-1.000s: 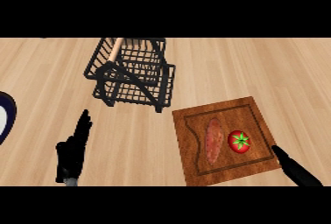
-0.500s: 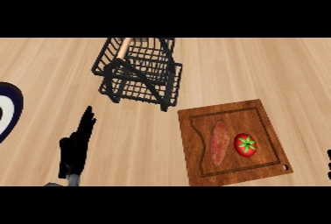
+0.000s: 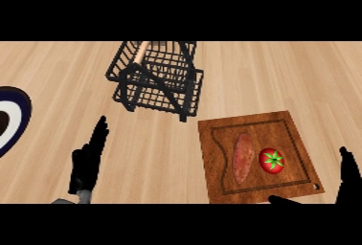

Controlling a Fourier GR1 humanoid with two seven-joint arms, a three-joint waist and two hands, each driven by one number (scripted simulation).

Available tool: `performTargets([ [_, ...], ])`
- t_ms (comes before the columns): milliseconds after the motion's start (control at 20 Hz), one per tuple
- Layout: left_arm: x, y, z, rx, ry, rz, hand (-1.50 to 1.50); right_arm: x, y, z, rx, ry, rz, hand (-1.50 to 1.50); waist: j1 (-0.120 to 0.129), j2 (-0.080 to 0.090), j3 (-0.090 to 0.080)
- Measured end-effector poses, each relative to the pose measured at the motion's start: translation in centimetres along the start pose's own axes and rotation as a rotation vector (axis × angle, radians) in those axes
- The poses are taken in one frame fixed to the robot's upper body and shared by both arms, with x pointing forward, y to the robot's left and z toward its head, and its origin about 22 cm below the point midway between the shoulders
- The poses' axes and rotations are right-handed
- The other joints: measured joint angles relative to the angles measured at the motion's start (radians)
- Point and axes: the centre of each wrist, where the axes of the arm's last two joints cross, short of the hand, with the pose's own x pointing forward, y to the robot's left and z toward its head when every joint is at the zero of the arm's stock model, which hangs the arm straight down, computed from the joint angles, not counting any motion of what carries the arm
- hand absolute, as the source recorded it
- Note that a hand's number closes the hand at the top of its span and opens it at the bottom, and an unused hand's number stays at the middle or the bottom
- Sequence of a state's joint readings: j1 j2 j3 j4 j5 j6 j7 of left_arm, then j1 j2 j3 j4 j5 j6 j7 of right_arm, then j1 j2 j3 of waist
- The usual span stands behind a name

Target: Pick the sweet potato from the cutting board and place it in the tiered basket

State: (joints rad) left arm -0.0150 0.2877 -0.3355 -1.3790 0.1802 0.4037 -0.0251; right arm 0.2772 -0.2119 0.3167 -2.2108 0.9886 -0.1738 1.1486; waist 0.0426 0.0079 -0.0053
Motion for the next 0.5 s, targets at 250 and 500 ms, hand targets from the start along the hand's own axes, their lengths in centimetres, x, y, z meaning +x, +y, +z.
performTargets([
  [250, -0.2, 0.2, 0.3, -0.001, 0.01, 0.006, 0.0, 2.4, 2.9, 0.6, 0.006, 0.0, 0.09, -1.5, -0.004, -0.003, 0.002],
  [500, -0.3, 0.5, 0.5, 0.002, 0.009, 0.005, 0.0, 3.9, 4.8, 0.6, 0.052, 0.025, 0.175, -1.5, -0.01, -0.004, 0.004],
])
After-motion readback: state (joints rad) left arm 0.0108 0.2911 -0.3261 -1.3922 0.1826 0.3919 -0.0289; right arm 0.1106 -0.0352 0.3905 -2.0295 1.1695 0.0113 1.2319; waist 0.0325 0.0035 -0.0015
